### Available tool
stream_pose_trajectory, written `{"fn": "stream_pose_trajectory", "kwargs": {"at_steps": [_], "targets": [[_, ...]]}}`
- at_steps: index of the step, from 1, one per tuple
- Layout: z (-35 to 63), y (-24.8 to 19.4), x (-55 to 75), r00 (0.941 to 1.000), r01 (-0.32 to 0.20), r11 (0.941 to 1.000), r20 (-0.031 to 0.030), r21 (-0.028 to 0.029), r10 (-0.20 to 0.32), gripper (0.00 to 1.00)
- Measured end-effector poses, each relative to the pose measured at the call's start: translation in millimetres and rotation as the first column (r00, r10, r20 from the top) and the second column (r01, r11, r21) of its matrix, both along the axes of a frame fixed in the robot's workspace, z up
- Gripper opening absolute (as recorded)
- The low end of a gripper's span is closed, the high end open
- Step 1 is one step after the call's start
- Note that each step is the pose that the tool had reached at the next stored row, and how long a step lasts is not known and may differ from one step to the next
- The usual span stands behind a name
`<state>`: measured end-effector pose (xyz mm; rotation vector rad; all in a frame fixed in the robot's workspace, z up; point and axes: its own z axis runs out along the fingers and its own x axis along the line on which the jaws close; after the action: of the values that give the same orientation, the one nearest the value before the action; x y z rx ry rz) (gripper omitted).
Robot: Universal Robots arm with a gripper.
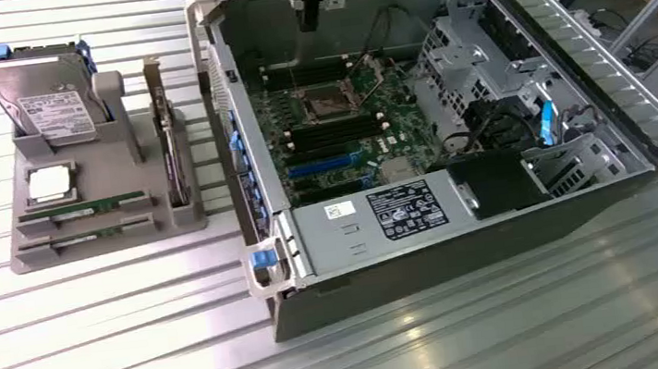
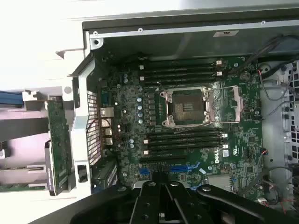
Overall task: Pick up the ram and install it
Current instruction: 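Reach for the ram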
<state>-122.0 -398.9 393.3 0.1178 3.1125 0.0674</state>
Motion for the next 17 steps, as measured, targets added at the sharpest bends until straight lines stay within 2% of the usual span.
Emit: {"fn": "stream_pose_trajectory", "kwargs": {"at_steps": [9,17], "targets": [[0.0,0.0,-14.9,1.0000,0.000,1.0000,0.0000,0.0000,0.000,0.11],[0.0,0.0,-22.6,1.0000,0.000,1.0000,0.0000,0.0000,0.000,0.11]]}}
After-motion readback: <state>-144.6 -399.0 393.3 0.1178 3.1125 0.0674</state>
